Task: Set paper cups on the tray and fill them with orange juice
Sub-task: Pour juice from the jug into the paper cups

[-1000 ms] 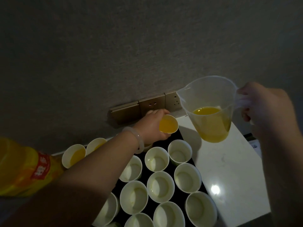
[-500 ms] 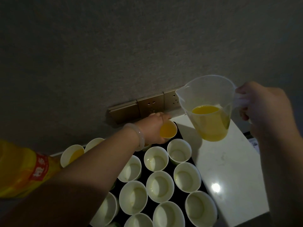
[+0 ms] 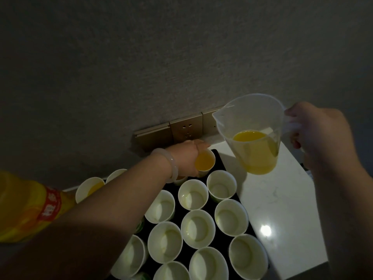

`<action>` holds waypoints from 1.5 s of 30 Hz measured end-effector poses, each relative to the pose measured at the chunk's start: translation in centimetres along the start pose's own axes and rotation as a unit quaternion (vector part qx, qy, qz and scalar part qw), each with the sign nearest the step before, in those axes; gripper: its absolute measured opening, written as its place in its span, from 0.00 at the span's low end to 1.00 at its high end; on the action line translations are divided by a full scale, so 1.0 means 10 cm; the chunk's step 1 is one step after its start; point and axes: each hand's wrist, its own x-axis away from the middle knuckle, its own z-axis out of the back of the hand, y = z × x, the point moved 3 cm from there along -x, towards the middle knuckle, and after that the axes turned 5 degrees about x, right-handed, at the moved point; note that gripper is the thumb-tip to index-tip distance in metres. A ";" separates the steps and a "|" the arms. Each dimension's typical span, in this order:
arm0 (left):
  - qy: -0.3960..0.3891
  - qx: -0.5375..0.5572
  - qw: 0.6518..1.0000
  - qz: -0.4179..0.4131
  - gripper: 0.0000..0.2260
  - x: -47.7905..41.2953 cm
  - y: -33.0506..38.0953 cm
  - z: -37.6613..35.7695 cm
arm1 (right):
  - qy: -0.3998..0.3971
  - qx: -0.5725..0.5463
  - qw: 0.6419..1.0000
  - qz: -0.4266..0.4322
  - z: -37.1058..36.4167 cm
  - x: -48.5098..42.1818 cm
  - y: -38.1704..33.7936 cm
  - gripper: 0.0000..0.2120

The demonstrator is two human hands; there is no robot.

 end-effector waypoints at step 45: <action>0.187 0.222 0.956 -0.048 0.32 0.67 0.59 -0.02 | -0.015 -0.014 1.000 0.021 0.11 0.02 0.06 0.07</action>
